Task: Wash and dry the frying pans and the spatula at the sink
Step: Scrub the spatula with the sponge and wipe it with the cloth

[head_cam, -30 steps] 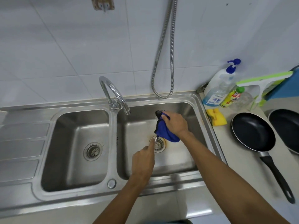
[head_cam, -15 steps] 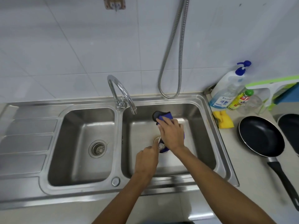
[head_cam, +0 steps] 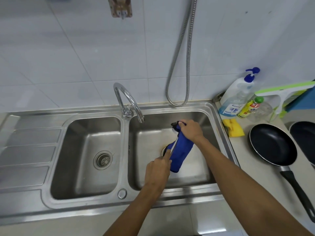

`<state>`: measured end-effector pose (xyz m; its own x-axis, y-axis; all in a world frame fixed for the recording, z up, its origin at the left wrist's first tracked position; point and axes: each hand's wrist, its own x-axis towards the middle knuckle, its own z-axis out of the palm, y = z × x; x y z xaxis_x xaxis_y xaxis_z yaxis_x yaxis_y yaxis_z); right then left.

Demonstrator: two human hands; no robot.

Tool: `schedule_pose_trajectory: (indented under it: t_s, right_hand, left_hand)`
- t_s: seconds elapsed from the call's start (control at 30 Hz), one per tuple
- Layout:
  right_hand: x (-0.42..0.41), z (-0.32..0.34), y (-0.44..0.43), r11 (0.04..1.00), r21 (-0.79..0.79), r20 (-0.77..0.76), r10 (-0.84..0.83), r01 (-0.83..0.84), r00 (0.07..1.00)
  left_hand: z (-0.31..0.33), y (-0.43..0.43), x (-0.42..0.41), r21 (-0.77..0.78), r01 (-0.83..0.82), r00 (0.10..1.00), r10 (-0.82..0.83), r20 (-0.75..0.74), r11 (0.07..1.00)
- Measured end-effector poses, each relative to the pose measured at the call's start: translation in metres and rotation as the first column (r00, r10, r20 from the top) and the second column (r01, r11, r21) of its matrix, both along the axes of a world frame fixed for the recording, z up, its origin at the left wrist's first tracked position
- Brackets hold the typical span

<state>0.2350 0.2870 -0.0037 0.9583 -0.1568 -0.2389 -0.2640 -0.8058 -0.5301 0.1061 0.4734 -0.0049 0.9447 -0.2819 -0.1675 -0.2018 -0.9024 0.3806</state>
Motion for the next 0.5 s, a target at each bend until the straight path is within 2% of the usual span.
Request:
schedule_pose_trajectory:
  t_s: [0.13, 0.3, 0.5]
  right_hand:
    - [-0.005, -0.005, 0.003, 0.997, 0.067, 0.008, -0.028, 0.027, 1.000]
    - [-0.025, -0.007, 0.015, 0.999, 0.046, 0.195, -0.013, 0.005, 0.981]
    - [-0.044, -0.015, 0.018, 0.948, -0.070, 0.246, 0.319, -0.311, 0.915]
  left_hand:
    - [0.001, 0.003, -0.003, 0.001, 0.013, 1.000, -0.013, 0.001, 1.000]
    - [-0.001, 0.005, 0.000, 0.000, -0.022, 1.000, 0.022, -0.004, 1.000]
    - [-0.008, 0.008, -0.004, 0.102, 0.008, 1.000, -0.009, 0.007, 0.995]
